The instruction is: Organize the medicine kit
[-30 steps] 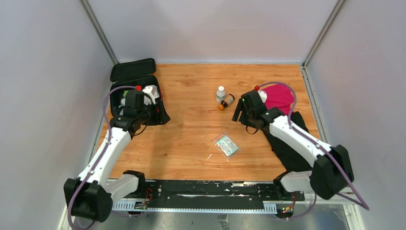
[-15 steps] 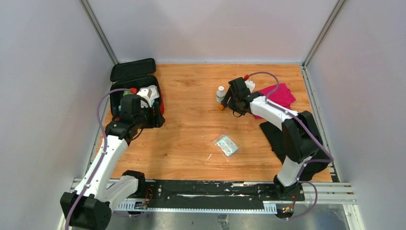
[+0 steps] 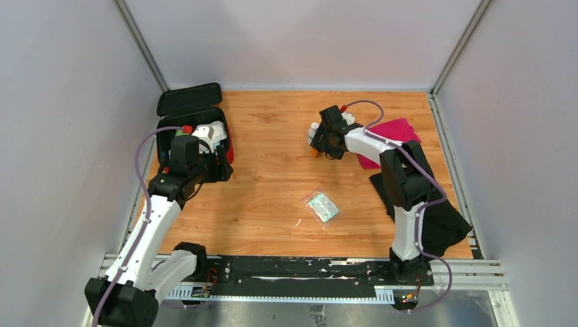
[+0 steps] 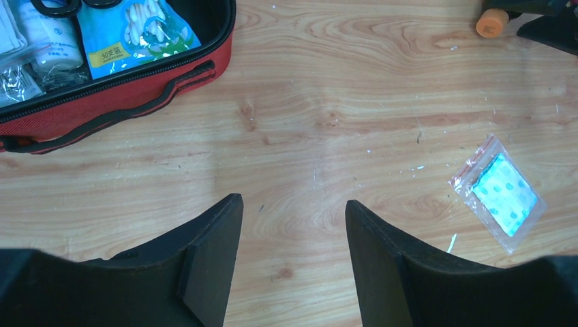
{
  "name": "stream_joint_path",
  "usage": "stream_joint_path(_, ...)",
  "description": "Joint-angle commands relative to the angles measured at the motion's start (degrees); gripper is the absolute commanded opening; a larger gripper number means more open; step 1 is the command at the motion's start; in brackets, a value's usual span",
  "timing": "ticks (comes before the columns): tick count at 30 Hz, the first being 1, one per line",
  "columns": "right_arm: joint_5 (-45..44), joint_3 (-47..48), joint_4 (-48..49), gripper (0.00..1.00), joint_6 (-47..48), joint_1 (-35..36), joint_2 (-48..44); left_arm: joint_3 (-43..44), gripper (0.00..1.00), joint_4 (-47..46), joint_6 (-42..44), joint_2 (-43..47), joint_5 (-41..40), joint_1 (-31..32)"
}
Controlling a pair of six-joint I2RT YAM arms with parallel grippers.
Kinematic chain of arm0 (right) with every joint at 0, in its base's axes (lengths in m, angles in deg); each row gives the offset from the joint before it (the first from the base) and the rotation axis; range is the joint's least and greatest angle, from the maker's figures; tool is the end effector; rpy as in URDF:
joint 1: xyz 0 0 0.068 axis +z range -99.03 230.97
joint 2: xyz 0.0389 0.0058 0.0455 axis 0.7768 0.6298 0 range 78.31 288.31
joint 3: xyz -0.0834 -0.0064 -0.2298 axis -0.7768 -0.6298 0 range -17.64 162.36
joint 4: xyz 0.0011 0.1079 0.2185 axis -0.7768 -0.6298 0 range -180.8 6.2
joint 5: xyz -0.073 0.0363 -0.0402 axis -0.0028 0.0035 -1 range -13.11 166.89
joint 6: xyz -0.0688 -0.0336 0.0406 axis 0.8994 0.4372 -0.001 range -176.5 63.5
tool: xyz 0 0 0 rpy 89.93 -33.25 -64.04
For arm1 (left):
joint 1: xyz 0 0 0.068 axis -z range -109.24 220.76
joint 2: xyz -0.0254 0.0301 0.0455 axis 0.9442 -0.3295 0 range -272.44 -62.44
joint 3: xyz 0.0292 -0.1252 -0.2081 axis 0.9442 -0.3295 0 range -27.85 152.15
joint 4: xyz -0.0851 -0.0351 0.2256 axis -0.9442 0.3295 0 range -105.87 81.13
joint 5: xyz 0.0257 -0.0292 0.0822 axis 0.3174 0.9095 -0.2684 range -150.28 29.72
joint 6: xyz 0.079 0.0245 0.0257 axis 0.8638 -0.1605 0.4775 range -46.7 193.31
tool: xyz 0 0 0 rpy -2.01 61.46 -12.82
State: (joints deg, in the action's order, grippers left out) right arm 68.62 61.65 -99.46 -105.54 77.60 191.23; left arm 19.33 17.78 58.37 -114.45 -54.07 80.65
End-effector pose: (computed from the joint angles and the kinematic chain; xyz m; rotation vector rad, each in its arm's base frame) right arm 0.3897 0.1832 0.1409 0.5434 2.4036 0.4199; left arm 0.2186 -0.0465 0.2459 -0.0404 2.2613 -0.3545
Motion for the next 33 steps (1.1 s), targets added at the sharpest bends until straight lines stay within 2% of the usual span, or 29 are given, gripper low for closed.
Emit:
stream_joint_path(1, 1.09, 2.09, -1.20, 0.74, 1.13, -1.64, 2.80, -0.68, 0.62, 0.19, 0.79, 0.55, -0.35, 0.13)
stream_joint_path(7, 1.17, 1.43, -2.19, 0.64, 2.72, -2.18, 3.11, -0.77, 0.63, 0.03, 0.76, 0.43, -0.19, 0.13)
stream_joint_path(17, 1.56, -6.66, -2.52, 0.26, 7.16, -2.64, -3.86, -0.77, 0.63, -0.11, 0.70, -0.40, 0.37, 0.13)
stream_joint_path(22, 3.76, -11.01, -2.53, 0.10, 13.27, -2.65, -9.30, -0.97, 0.63, -0.80, 0.54, -0.64, 2.76, 0.13)
stream_joint_path(24, 6.87, -12.72, -2.49, 0.06, 16.37, -2.64, -11.67, -1.48, 0.63, -2.03, 0.14, -0.35, 6.20, 0.13)
stream_joint_path(27, 18.05, -16.01, -0.94, 0.00, 22.26, -2.36, -14.95, -1.89, 0.63, -3.28, -1.70, 0.32, 9.62, 0.13)
stream_joint_path(31, 28.59, -23.06, 4.74, 0.00, 27.16, -0.92, -20.79, -3.59, 0.64, -5.77, -9.71, 2.03, 11.57, 0.13)
stream_joint_path(33, 35.21, -26.86, 9.48, 0.00, 28.03, 0.31, -24.44, -5.76, 0.65, -11.19, -15.84, 3.97, 14.32, 0.13)
